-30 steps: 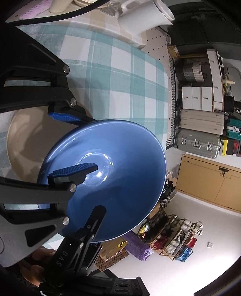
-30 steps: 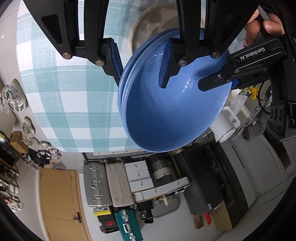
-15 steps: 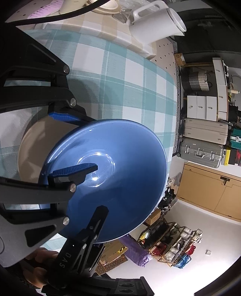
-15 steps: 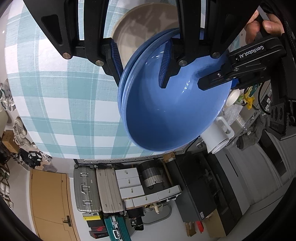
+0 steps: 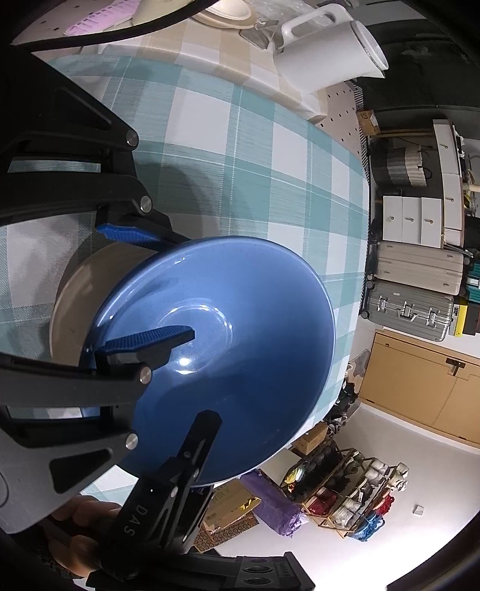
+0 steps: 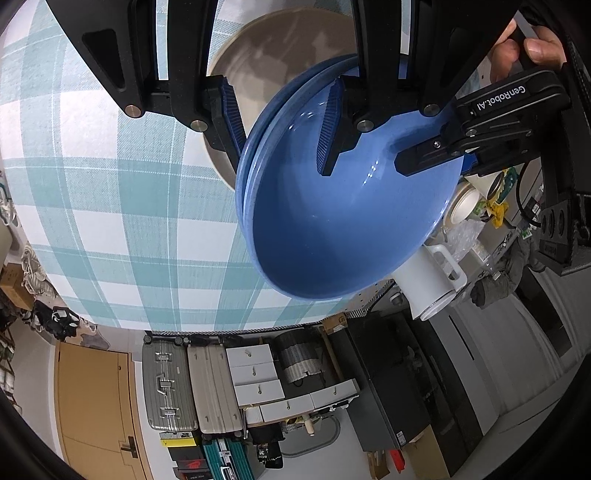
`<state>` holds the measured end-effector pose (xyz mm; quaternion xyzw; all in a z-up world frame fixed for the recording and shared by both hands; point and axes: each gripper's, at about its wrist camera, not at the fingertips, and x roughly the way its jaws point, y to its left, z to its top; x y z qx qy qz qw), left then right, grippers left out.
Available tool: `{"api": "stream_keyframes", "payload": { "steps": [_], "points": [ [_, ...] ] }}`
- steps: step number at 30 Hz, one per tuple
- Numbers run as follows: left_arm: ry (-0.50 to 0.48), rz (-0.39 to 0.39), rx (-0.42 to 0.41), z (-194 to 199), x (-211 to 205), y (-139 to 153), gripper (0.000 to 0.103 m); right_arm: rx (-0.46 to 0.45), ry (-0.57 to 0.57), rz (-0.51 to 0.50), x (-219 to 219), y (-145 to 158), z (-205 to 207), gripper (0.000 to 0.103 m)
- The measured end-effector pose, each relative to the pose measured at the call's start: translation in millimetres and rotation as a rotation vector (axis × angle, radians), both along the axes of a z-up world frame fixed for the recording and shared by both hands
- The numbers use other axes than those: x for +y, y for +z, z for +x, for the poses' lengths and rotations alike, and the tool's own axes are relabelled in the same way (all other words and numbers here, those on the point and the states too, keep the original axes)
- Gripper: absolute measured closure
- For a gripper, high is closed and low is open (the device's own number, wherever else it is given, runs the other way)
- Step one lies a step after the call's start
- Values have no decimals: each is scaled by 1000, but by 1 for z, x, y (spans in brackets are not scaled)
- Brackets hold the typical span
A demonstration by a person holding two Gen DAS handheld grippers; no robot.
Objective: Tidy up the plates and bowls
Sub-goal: 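Lift the stacked blue bowls with both grippers and carry them over the cream plates, then lower the stacked blue bowls onto the cream plate stack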
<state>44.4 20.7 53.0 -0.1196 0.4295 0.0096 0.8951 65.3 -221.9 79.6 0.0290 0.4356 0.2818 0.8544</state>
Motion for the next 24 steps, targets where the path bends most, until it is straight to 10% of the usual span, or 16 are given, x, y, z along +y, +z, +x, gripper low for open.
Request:
{"api": "stream_keyframes", "payload": {
  "steps": [24],
  "points": [
    [-24,-12,23,14,0,-13,66,36,-20,-18,0,-12,8,63]
  ]
}}
